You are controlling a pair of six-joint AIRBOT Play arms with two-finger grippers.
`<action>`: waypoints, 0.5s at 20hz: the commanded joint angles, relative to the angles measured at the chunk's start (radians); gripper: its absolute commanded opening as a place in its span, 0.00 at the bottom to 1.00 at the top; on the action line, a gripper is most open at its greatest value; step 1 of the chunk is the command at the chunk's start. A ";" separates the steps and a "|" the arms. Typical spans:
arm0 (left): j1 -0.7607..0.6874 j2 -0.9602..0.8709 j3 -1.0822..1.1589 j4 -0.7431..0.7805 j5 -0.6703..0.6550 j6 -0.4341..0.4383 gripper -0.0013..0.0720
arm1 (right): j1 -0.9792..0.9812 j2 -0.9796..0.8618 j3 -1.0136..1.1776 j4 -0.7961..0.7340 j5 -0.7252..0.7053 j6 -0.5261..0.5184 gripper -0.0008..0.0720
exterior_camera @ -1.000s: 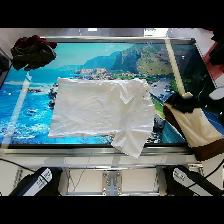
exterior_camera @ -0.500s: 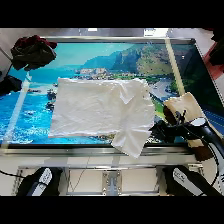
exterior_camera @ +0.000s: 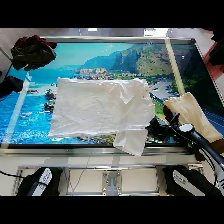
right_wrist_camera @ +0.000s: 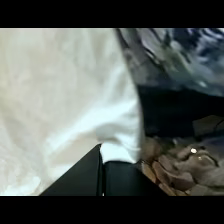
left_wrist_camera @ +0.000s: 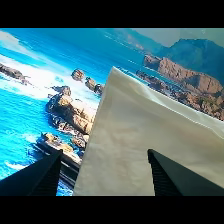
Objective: Fold the shirts.
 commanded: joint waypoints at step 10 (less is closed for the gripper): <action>0.466 -0.051 -0.362 -0.029 -0.204 -0.327 0.79 | 0.017 0.107 0.074 0.010 0.039 -0.034 0.06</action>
